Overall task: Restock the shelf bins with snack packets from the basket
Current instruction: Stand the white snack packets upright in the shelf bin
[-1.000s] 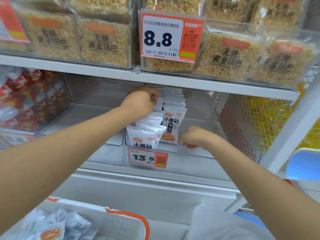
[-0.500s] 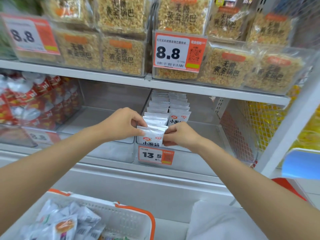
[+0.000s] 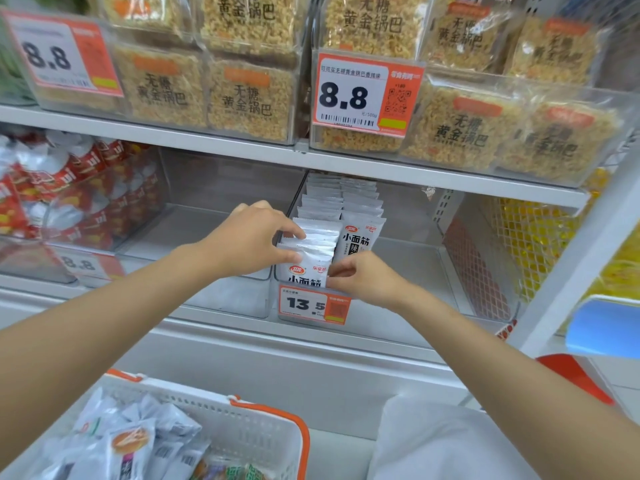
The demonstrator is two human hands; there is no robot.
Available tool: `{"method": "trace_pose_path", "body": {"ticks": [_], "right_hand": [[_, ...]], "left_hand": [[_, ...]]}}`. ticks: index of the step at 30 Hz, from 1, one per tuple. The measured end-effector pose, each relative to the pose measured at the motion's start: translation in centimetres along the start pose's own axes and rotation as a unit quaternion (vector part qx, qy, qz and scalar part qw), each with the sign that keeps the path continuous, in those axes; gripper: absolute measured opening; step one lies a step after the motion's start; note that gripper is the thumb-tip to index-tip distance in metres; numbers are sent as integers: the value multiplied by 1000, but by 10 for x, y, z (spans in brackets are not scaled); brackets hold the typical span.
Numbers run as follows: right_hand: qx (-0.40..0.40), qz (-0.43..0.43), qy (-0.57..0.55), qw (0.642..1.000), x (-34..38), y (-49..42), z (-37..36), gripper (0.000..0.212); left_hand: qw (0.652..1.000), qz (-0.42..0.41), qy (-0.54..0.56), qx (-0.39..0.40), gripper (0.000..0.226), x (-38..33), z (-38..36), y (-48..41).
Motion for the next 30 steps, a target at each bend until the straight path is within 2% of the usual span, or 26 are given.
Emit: {"method": "trace_pose_path", "body": {"ticks": [5, 10, 12, 14, 17, 19, 21, 24, 30], "right_hand": [[14, -18, 35, 999, 4, -5, -3, 16], [12, -70, -45, 996, 5, 3, 5, 20], [-57, -70, -40, 995, 4, 7, 12, 19], [-167, -37, -1, 985, 12, 16, 16, 15], [-296, 67, -12, 953, 36, 37, 9, 15], [-327, 135, -9, 935, 52, 51, -5, 14], [-320, 167, -8, 933, 61, 61, -28, 13], [-275, 165, -26, 947, 60, 73, -72, 15], [-69, 58, 8, 996, 5, 91, -164, 13]], "left_hand": [[1000, 1, -15, -9, 39, -1, 0, -3], [1000, 12, 22, -11, 39, -1, -3, 1], [997, 21, 74, -23, 46, -1, -2, 6], [990, 41, 129, -49, 50, -1, 1, 14], [978, 76, 159, -110, 29, -4, 3, 31], [968, 113, 179, -132, 18, -8, 1, 46], [957, 149, 208, -139, 16, -12, -5, 65], [941, 213, 237, -115, 17, -5, -24, 101], [925, 302, 227, 42, 13, 44, -81, 191]]}}
Point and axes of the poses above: each hand's wrist, its own y-axis away from the middle knuckle, its own z-axis out of the back of the hand, x = y × z, the point moved 3 cm from there along -y, towards the middle knuckle, and after that the axes turned 5 degrees about z, right-handed, at the moved point
